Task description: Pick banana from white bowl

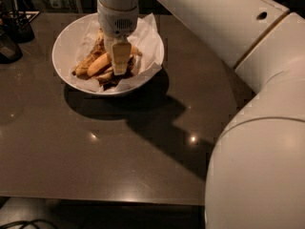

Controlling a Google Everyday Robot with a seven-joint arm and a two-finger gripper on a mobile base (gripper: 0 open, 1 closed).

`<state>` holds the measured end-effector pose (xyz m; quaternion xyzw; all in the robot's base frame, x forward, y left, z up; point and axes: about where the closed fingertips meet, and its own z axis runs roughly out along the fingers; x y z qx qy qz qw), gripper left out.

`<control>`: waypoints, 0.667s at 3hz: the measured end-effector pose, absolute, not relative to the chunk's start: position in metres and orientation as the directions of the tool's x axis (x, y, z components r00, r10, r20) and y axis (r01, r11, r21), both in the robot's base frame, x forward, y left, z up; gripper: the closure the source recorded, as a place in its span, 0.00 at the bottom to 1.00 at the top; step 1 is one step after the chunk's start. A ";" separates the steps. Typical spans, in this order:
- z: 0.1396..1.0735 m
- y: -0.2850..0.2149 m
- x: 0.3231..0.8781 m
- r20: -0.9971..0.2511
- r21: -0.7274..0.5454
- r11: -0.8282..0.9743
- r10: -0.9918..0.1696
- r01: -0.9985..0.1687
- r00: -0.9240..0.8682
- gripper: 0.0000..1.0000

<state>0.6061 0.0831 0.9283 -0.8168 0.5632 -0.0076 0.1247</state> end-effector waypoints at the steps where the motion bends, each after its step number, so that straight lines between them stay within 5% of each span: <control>1: 0.924 0.081 0.600 -0.135 -0.196 -0.327 -0.925 -0.925 0.355 0.45; 2: 0.926 0.080 0.600 -0.135 -0.195 -0.326 -0.925 -0.925 0.355 0.45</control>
Offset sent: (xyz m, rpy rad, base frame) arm -0.0251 -0.0124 -0.0140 -0.0324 0.0780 -0.0110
